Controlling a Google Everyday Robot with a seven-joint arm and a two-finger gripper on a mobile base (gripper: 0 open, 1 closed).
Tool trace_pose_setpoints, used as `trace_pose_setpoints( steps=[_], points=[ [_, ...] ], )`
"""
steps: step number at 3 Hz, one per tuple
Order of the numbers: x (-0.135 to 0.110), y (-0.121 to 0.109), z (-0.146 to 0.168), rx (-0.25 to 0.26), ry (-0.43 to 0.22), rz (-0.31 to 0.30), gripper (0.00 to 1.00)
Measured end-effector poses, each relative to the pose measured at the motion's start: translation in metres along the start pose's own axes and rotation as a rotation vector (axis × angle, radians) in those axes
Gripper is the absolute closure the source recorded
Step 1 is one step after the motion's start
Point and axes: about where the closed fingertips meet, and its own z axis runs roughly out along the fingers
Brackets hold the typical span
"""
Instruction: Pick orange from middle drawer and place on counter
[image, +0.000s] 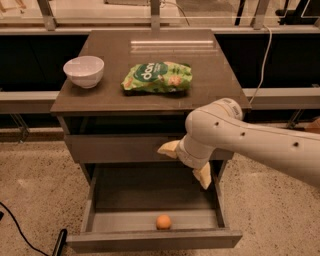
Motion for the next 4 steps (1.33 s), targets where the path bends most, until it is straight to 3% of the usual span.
trace_pose_setpoints(
  steps=[1,2,3,4],
  points=[
    [-0.014,0.002,0.043,0.011,-0.174,-0.078,0.00],
    [-0.028,0.006,0.061,0.096,-0.237,-0.194,0.00],
    [-0.053,0.007,0.079,0.169,-0.315,-0.397,0.00],
    [-0.051,0.007,0.079,0.170,-0.308,-0.429,0.00]
  ],
)
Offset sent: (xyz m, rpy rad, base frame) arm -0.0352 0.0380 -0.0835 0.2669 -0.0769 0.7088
